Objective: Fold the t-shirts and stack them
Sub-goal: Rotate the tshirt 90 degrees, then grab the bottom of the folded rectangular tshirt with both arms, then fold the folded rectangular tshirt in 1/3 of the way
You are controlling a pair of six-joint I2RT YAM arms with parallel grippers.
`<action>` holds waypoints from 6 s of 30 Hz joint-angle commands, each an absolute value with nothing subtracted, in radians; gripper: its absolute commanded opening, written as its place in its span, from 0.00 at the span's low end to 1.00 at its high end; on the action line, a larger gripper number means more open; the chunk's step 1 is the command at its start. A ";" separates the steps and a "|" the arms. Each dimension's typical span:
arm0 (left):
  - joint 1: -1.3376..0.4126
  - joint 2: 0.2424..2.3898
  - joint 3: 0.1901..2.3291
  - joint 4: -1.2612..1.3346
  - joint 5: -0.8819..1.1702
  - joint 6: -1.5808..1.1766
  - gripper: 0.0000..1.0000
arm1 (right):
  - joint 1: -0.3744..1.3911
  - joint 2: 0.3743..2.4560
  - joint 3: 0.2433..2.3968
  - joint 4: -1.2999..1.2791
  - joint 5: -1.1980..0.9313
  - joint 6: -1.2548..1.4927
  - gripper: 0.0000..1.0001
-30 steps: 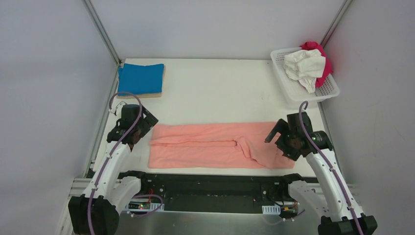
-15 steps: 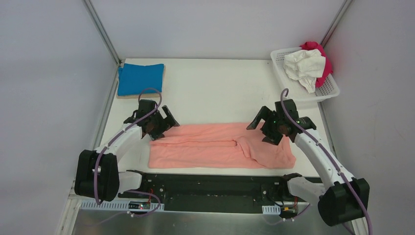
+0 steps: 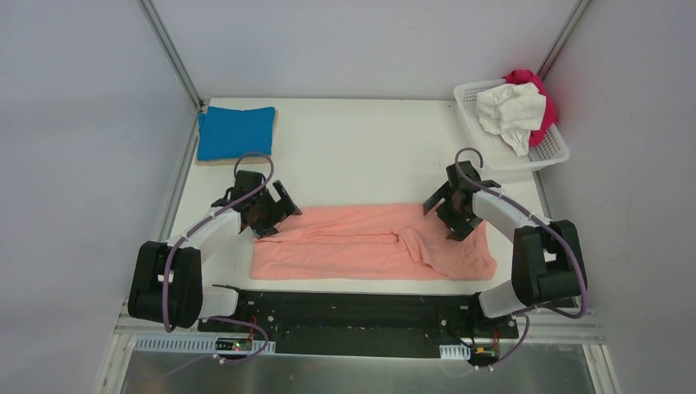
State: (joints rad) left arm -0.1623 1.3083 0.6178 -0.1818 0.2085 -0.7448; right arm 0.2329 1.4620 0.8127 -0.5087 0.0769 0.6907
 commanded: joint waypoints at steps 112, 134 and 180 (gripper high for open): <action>-0.882 0.802 0.316 -0.306 0.221 -1.082 0.00 | 0.785 1.062 0.387 -0.213 -0.514 0.890 0.00; -0.731 1.167 0.849 -0.291 -0.160 -0.732 0.00 | 0.595 1.218 0.806 -0.311 -0.258 0.611 0.00; -0.385 1.935 1.429 -0.217 0.156 -0.497 0.00 | 0.353 1.790 1.167 -0.093 -0.209 0.667 0.00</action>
